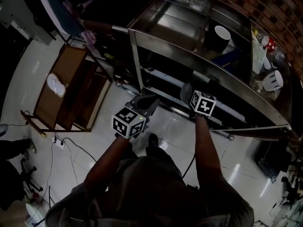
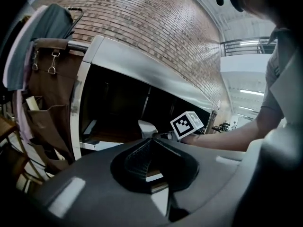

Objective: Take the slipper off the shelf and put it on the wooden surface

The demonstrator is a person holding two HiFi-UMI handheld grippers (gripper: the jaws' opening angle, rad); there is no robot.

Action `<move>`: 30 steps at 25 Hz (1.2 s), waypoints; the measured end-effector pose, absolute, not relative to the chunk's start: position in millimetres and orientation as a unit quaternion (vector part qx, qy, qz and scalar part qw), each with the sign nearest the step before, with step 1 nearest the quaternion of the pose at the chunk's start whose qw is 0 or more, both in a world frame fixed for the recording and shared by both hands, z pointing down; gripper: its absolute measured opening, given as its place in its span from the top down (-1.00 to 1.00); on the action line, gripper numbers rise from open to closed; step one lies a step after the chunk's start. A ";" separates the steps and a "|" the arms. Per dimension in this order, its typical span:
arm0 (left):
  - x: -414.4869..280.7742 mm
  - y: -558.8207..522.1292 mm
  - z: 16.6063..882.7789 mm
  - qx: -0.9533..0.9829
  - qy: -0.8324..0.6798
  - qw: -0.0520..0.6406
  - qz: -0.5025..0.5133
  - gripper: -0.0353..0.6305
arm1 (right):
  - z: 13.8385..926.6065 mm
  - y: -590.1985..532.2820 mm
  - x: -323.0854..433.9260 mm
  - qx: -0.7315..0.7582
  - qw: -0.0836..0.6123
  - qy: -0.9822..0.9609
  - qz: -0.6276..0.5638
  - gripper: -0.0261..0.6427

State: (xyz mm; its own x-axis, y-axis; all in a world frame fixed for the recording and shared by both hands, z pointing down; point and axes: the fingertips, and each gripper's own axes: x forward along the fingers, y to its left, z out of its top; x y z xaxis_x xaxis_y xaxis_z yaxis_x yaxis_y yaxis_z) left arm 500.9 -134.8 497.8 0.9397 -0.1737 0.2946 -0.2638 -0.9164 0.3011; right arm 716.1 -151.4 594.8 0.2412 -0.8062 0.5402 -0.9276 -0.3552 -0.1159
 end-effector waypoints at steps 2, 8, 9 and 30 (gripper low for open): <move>494.4 -134.9 499.2 0.967 -0.131 0.175 0.131 0.95 | 599.0 -153.6 714.8 0.771 0.118 -0.567 0.264 0.79; 459.6 -134.4 493.7 0.961 -0.175 0.179 0.119 0.95 | 580.9 -142.1 695.9 0.757 0.112 -0.595 0.247 0.90; 452.4 -133.6 492.7 0.960 -0.181 0.179 0.116 0.95 | 576.9 -138.7 688.0 0.753 0.111 -0.602 0.243 0.90; 212.4 -89.6 461.1 0.948 -0.271 0.162 0.048 0.95 | 523.1 -95.8 399.2 0.650 0.154 -0.723 0.176 0.91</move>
State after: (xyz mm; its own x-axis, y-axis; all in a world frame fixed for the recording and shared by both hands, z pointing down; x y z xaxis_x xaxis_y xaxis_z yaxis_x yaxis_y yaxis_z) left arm 212.4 -89.6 461.1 0.8481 -0.4990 0.1783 -0.5299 -0.8004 0.2803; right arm 399.2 -95.8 523.1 -0.1070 -0.8864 0.4503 -0.9942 0.0925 -0.0541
